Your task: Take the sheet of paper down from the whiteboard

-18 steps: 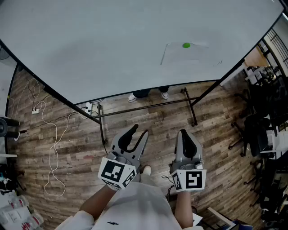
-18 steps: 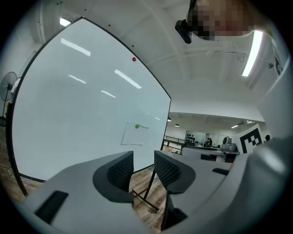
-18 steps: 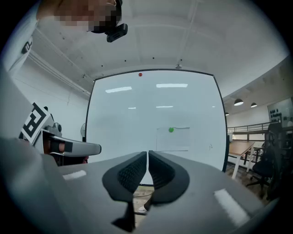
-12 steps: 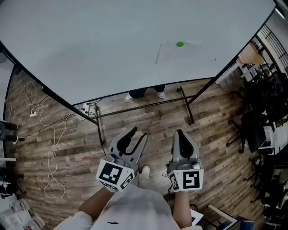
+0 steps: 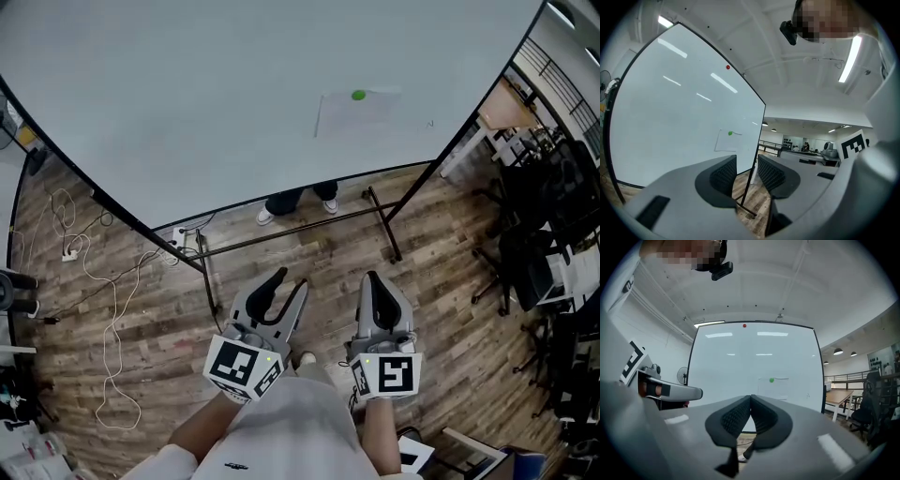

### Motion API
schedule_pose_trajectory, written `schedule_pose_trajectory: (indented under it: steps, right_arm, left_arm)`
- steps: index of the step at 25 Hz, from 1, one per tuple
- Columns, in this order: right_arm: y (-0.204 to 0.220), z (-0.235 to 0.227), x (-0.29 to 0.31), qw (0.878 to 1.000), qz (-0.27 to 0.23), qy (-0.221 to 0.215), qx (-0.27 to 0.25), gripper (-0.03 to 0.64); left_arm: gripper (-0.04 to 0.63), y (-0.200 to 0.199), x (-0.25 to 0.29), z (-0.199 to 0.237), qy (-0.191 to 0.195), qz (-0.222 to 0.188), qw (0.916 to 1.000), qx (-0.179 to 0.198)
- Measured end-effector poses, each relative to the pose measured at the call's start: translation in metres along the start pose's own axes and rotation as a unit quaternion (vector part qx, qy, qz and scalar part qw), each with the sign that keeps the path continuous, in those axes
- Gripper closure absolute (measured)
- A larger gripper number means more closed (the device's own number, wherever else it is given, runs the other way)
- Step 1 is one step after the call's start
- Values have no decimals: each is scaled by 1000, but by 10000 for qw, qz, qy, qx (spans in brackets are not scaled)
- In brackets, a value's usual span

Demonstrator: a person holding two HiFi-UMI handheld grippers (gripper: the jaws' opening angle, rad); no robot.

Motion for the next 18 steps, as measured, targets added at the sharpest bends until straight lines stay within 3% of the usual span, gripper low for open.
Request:
schedule_pose_trajectory:
  steps: [9,14,18]
  right_arm:
    - [-7,-8,20,9993,-345,-25,115,606]
    - [13,-46,61,9995,-275,85,140,606]
    - [20,-76,116,9992,-369,-71,130,606]
  left_arm:
    - [449,-15,18,16,10,-136,9999,-36]
    - [449,-22,71,31,0,-144,9999,0]
    - [449,-40,125,48,-32,-186,9998,61]
Point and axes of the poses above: the fingertips, and each gripper's own axes: x forward along the fingers, z to its left, y out of its underside, the point moved 4 cm from there along -x, backward along the fingers, and after that the axes turned 13 degrees about -x, right-handed, at the moved point
